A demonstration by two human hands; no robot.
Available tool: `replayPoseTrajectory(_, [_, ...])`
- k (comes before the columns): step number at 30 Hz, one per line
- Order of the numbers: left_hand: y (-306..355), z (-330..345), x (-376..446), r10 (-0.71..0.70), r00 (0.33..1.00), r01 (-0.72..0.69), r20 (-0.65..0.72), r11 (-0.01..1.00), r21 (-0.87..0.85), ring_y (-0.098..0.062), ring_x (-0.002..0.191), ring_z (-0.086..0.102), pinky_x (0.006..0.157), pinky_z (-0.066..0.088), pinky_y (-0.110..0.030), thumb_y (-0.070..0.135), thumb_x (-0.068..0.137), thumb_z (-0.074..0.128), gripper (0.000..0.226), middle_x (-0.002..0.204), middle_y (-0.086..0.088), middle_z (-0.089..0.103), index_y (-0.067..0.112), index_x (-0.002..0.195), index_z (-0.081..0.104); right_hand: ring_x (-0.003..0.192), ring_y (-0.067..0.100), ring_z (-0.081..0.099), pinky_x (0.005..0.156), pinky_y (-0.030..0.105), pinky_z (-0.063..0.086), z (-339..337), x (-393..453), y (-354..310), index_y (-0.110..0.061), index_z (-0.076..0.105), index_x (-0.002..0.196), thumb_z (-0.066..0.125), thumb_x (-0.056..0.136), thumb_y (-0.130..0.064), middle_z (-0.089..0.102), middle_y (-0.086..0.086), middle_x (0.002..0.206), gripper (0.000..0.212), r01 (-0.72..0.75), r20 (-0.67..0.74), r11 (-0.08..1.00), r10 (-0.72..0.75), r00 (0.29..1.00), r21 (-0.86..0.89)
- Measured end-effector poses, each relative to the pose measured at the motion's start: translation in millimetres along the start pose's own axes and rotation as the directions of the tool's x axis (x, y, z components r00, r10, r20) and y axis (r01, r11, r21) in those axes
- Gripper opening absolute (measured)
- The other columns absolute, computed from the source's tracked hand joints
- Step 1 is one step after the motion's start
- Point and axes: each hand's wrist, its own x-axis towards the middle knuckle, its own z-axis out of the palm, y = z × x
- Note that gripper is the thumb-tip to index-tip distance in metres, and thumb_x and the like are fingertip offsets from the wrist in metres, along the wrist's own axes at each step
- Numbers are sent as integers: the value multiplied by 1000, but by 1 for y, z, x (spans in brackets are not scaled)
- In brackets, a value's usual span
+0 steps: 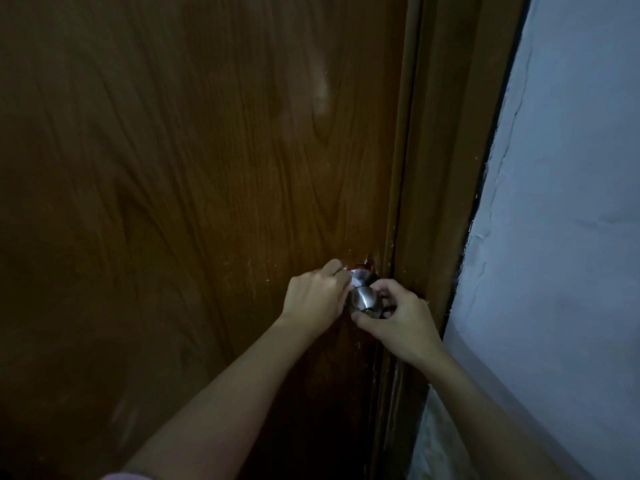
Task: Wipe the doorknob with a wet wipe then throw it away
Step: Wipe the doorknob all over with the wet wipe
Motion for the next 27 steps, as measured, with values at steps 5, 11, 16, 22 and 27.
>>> replayPoseTrajectory(5, [5, 5, -14, -168, 986, 168, 11, 983, -70, -19, 61, 64, 47, 50, -27, 20, 84, 62, 12, 87, -3, 66, 10, 84, 68, 78, -1, 61, 64, 14, 46, 0, -1, -3, -26, 58, 97, 76, 68, -24, 67, -10, 84, 33, 6, -18, 1000, -6, 1000, 0])
replayPoseTrajectory(11, [21, 11, -22, -424, 905, 421, 27, 889, -179, -17, 79, 63, 62, 46, -26, 22, 90, 53, 17, 96, -2, 65, 13, 96, 67, 81, 0, 60, 65, 17, 45, 1, 0, -3, -26, 59, 95, 76, 67, -26, 66, -11, 86, 33, -5, -28, 1000, 5, 1000, -2])
replayPoseTrajectory(16, [30, 18, -27, -557, 830, 549, 41, 800, -243, -14, 83, 62, 64, 40, -22, 21, 89, 55, 16, 97, 0, 66, 16, 97, 68, 82, -1, 58, 63, 14, 41, 0, 1, -4, -28, 58, 94, 77, 66, -27, 65, -13, 87, 34, -16, -29, 999, 15, 999, -29])
replayPoseTrajectory(22, [36, 26, -28, -608, 763, 645, 218, 737, -201, -17, 84, 61, 65, 42, -27, 20, 90, 52, 15, 96, -3, 67, 15, 90, 66, 81, -2, 55, 63, 12, 39, -3, 0, -9, -24, 59, 96, 78, 65, -25, 64, -10, 89, 37, -26, -3, 999, 25, 1000, -44])
replayPoseTrajectory(27, [13, 10, -40, -530, 847, 514, 46, 793, -326, -1, 64, 45, 53, 32, -11, 24, 88, 57, 9, 84, 8, 52, 16, 85, 60, 77, -1, 54, 65, 11, 41, -6, -3, -12, -20, 60, 94, 77, 68, -22, 65, -6, 90, 31, -29, 29, 999, 29, 999, -21])
